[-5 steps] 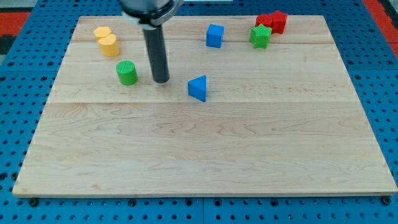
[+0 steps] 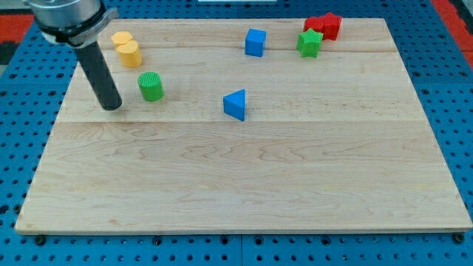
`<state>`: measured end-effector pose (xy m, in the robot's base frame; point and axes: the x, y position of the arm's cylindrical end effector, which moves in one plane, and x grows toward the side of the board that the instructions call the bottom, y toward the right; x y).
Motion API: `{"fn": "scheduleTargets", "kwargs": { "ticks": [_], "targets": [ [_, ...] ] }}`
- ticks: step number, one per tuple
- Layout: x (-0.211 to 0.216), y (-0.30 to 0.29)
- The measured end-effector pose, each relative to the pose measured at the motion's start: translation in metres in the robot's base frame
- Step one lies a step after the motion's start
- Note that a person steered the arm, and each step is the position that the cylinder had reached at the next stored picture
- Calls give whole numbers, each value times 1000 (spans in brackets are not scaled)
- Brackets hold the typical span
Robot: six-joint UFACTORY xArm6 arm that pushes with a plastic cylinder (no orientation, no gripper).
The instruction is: Move the green circle into the green star
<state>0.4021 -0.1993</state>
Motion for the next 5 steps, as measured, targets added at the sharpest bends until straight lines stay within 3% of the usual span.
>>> {"fn": "scheduleTargets", "kwargs": {
  "ticks": [1, 3, 5],
  "targets": [
    [-23, 38],
    [-57, 169],
    [-75, 189]
  ]
}}
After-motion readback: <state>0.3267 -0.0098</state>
